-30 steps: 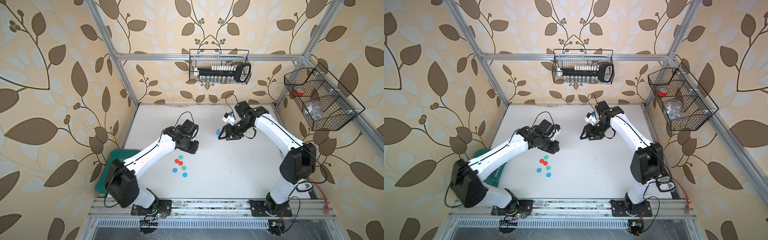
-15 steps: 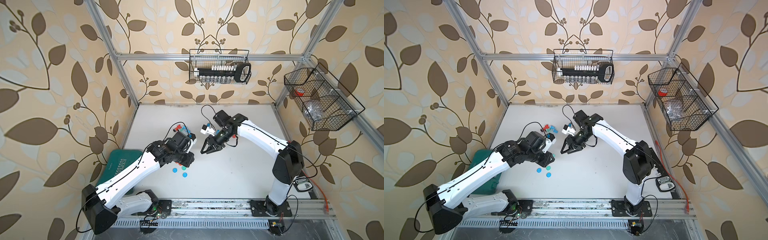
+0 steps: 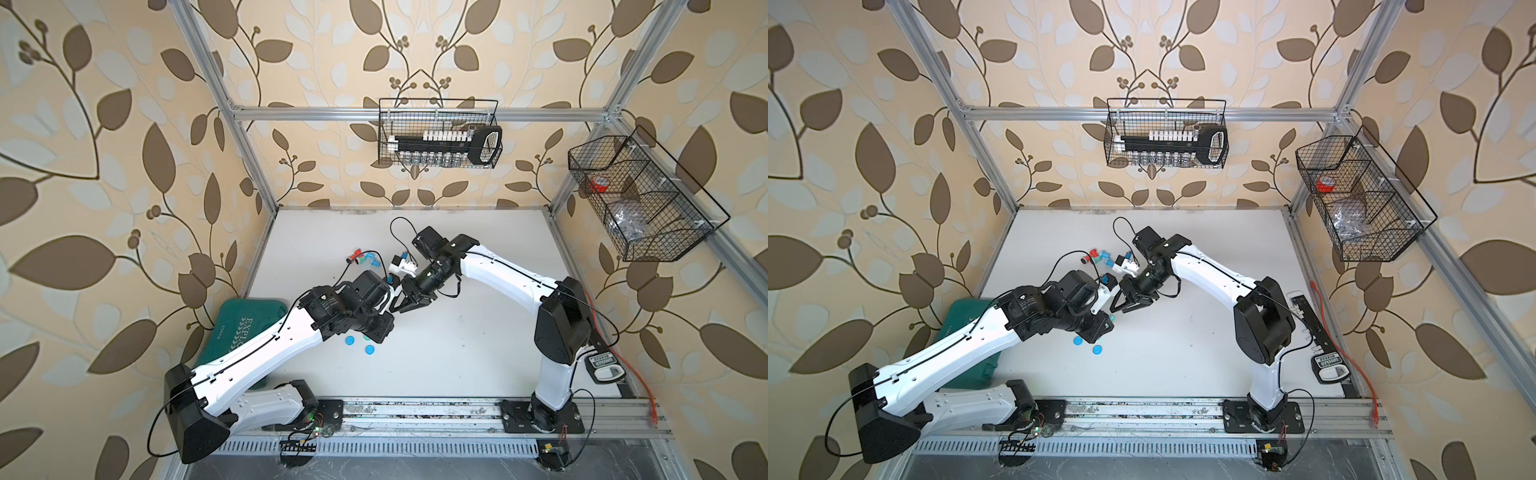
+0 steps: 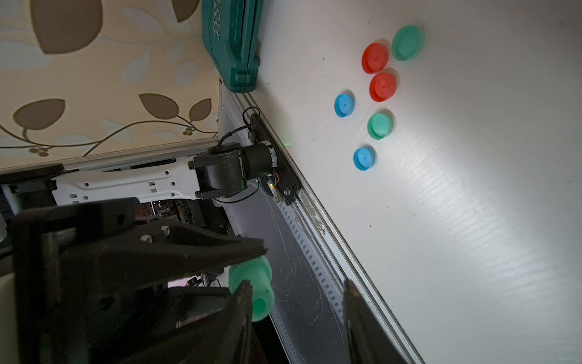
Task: Close the stamp cap
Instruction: Pick up the stamp from the center of the board.
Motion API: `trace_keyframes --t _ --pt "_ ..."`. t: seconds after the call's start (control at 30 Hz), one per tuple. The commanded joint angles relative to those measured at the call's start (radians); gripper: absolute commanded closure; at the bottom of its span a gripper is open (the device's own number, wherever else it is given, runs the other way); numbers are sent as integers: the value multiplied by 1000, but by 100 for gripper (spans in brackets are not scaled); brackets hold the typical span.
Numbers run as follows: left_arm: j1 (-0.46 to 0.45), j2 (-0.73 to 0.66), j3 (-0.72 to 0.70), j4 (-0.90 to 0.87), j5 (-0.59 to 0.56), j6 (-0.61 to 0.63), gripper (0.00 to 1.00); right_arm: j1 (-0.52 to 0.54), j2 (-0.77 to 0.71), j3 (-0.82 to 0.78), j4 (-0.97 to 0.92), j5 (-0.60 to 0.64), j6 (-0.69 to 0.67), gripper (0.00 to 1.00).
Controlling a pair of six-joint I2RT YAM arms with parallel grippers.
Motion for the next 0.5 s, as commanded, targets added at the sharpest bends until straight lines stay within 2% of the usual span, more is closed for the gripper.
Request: trace_keyframes --t 0.0,0.37,0.47 --pt "-11 3 40 4 -42 -18 76 11 15 23 22 -38 15 58" --pt "-19 14 39 7 -68 -21 77 52 9 10 -23 -66 -34 59" --pt "-20 19 45 10 -74 -19 77 62 13 7 -33 -68 -43 62"
